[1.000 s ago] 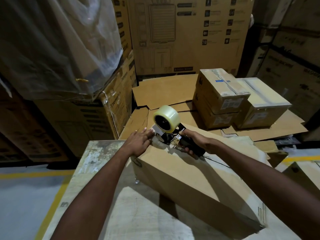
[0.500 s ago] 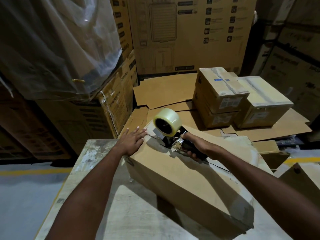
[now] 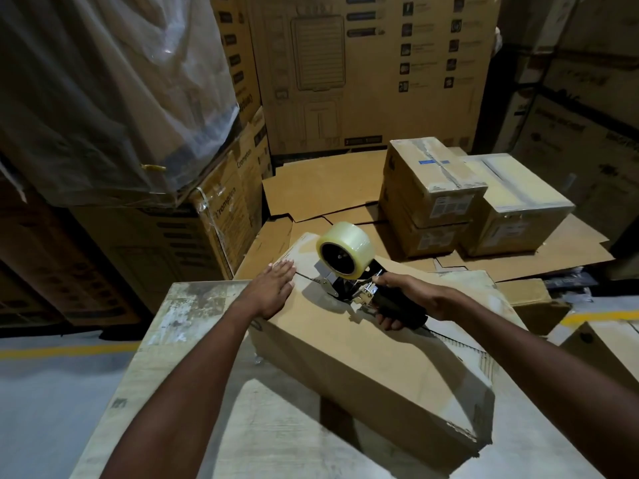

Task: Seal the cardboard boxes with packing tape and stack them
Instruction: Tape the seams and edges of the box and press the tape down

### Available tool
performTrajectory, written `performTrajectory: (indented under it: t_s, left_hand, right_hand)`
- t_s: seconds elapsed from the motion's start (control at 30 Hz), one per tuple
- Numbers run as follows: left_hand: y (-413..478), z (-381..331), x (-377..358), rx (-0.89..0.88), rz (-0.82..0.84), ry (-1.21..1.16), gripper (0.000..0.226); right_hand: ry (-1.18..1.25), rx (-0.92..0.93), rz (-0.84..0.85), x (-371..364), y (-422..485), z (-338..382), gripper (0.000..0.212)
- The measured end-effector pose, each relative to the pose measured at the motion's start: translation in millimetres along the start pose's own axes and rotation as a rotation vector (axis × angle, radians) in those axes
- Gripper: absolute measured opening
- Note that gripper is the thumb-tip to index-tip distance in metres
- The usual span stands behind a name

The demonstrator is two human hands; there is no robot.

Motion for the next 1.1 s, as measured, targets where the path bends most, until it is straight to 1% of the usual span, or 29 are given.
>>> performTrajectory:
  t_s: [0.07, 0.2, 0.3, 0.43, 0.53, 0.6, 0.67, 0.73, 0.8, 0.87, 0.9, 1.03, 1.1]
  left_hand:
    - [0.2, 0.9, -1.3, 0.023, -0.019, -0.043, 0.054]
    - [0.6, 3.1, -3.4, 0.034, -0.050, -0.107, 0.051]
    - [0.8, 4.6, -1.5, 0.039, -0.054, -0.110, 0.051]
    - [3.0, 8.0, -3.6, 0.034, -0.053, -0.108, 0.051]
    - [4.0, 8.3, -4.5, 0.041, -0.052, -0.092, 0.051]
    - [3.8, 5.1, -4.6, 0.066, -0.035, -0.039, 0.053]
    - [2.7, -4.2, -6.8, 0.081, -0.002, -0.008, 0.060]
    - [0.4, -20.8, -9.0, 0.053, 0.010, -0.060, 0.065]
    - [-1.3, -39.9, -12.9, 0.011, 0.018, -0.097, 0.059]
    - [-1.7, -55.3, -16.3, 0.005, 0.018, -0.101, 0.055]
    - [-1.9, -60.1, -16.6, 0.017, 0.014, -0.104, 0.055]
    - [-2.3, -65.3, -15.2, 0.060, -0.014, -0.134, 0.054]
    - [-3.1, -62.9, -14.9, 0.068, -0.025, -0.153, 0.052]
  right_hand:
    - [0.007, -0.016, 0.031, -3.6, -0.5, 0.1, 0.070]
    - [-0.019, 0.005, -0.078, -10.1, -7.4, 9.1, 0.059]
    - [-0.026, 0.029, -0.084, -10.4, -14.2, 7.0, 0.055]
    - [-0.014, 0.021, -0.123, 9.0, -40.2, -20.4, 0.057]
    - [-0.011, 0.001, -0.109, 21.5, -58.2, -41.1, 0.058]
    - [-0.023, -0.016, -0.091, 24.6, -60.5, -45.0, 0.060]
    - [-0.021, -0.026, -0.065, 25.7, -59.8, -42.4, 0.062]
    - [0.007, -0.038, -0.031, 26.9, -59.2, -37.9, 0.063]
    - [0.042, -0.054, 0.030, 27.9, -59.0, -36.2, 0.066]
    - [0.026, -0.061, 0.093, 27.2, -59.1, -35.1, 0.068]
    - [0.016, -0.061, 0.095, 26.6, -58.5, -34.7, 0.067]
    - [-0.023, -0.027, -0.013, 25.9, -59.5, -30.5, 0.063]
    - [-0.031, -0.006, -0.027, 23.7, -60.6, -30.5, 0.063]
Point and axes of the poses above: each hand's wrist, its own y-axis towards the middle knuckle, its own x-axis out of the back of the hand, z = x × y, the point moved 4 cm from there along y, towards the middle knuckle, and after that the axes turned 4 degrees about z, right-handed, at the moved point
